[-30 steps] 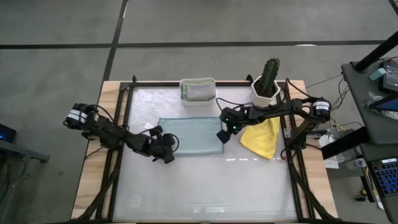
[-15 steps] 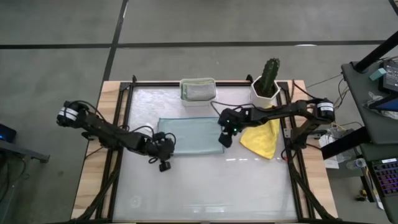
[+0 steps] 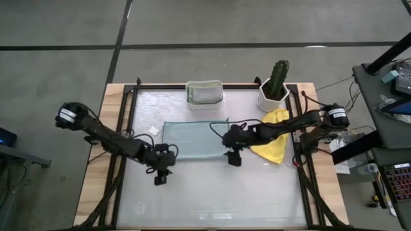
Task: Fold microfiber towels
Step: Fold the light blue cloth
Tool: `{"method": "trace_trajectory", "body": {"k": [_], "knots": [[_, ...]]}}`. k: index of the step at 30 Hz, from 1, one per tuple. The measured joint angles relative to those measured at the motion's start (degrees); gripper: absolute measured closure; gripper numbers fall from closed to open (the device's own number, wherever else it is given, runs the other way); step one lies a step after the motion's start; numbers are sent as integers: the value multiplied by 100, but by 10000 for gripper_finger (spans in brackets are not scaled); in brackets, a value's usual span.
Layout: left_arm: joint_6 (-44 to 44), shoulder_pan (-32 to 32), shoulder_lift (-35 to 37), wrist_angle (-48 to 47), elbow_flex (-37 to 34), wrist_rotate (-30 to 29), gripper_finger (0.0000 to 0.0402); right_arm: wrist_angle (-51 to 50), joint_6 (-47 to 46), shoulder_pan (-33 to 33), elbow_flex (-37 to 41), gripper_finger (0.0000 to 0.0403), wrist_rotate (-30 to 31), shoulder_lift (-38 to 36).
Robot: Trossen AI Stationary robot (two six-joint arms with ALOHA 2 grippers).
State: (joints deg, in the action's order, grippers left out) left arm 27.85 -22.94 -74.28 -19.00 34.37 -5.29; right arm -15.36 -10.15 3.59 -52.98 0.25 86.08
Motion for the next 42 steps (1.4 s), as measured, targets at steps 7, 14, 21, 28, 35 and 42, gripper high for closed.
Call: {"method": "trace_trajectory", "body": {"k": [7,14,21,28,35,42], "knots": [[-280,-33,-102,-805,-82,-1011,233,-434,-983,9,19,166,1201,106],[-290,-31,-112,-715,-105,-1112,233,-524,-2643,-640,173,176,501,104],[-281,-31,-143,-684,-115,-1330,233,4,-2785,-1155,460,162,-278,128],[-148,-31,-145,-612,-120,-1395,233,289,-2962,-1171,718,148,-379,171],[-128,-31,-145,-397,-129,-1477,233,1103,-3110,-1161,763,149,-520,553],[-126,-31,-145,-398,-137,-1477,233,1754,-3128,-1162,725,149,-624,770]]}}
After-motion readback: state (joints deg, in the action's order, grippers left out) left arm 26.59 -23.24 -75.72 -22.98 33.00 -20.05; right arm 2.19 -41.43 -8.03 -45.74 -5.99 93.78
